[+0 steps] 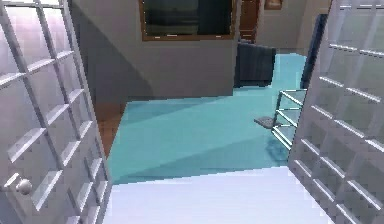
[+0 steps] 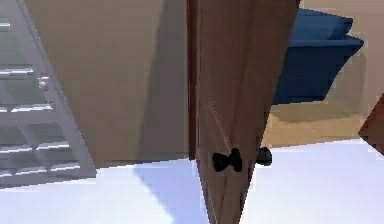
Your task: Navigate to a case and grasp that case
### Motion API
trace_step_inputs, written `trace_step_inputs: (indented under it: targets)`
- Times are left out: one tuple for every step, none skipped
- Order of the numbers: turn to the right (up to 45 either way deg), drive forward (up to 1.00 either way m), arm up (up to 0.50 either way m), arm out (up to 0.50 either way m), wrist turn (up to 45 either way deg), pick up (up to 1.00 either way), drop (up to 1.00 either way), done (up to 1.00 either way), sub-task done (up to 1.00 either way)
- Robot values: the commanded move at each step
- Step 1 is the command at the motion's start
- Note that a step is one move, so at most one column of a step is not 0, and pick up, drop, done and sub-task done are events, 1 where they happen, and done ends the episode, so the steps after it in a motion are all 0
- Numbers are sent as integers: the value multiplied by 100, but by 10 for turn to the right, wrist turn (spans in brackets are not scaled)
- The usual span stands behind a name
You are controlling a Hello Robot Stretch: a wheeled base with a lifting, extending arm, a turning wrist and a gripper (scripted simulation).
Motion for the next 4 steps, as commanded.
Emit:
trace_step_inputs:
  targets:
    - [0, 5, 0, 0, 0, 0, 0, 0, 0]
    - [150, 0, 0, 0, 0, 0, 0, 0, 0]
    - [0, 100, 0, 0, 0, 0, 0, 0, 0]
    - [0, 100, 0, 0, 0, 0, 0, 0, 0]
